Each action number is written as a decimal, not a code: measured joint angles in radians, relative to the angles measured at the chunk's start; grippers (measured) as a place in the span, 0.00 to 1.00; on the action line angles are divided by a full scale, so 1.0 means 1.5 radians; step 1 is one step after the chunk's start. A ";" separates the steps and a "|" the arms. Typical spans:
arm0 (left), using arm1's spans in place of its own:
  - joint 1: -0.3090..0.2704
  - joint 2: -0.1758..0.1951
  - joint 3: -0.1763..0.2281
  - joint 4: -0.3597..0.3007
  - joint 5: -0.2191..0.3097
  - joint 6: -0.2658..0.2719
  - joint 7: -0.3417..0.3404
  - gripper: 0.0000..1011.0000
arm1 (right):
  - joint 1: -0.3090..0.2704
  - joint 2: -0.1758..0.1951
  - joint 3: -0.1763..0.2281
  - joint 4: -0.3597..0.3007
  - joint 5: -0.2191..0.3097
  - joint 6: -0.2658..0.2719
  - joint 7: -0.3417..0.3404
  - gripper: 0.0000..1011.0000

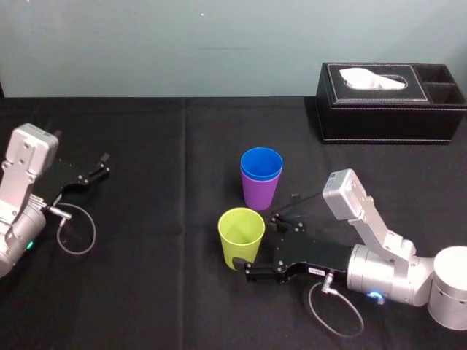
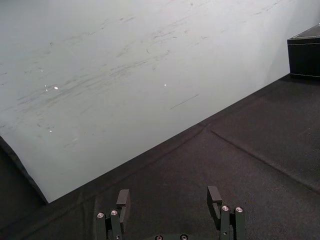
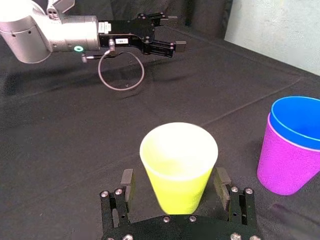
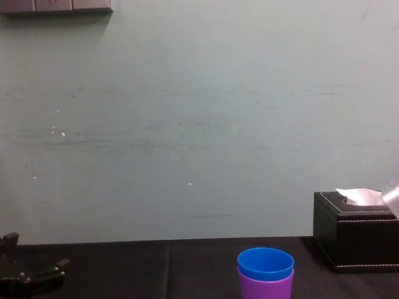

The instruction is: Stack the three plastic cups sequentially using one hand.

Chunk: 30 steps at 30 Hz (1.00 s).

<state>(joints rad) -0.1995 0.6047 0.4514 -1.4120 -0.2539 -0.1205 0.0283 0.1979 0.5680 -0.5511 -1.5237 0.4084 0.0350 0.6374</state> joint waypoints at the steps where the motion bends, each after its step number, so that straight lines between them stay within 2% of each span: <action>1: 0.000 0.000 0.000 0.000 0.000 0.000 0.000 1.00 | 0.004 -0.004 -0.002 0.005 -0.001 0.000 0.000 0.99; 10: 0.000 0.000 0.000 0.000 0.000 0.000 0.000 1.00 | 0.026 -0.023 -0.010 0.027 -0.004 0.007 -0.002 0.99; 21: 0.000 0.000 0.000 0.000 0.000 0.000 0.000 1.00 | 0.024 -0.022 -0.009 0.027 -0.003 0.007 -0.003 0.99; 30: 0.000 0.000 0.000 0.000 0.000 0.000 0.000 1.00 | 0.023 -0.022 -0.009 0.025 -0.003 0.006 -0.003 0.78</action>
<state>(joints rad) -0.1995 0.6047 0.4514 -1.4120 -0.2539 -0.1206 0.0283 0.2328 0.5356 -0.5641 -1.4859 0.4038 0.0444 0.6332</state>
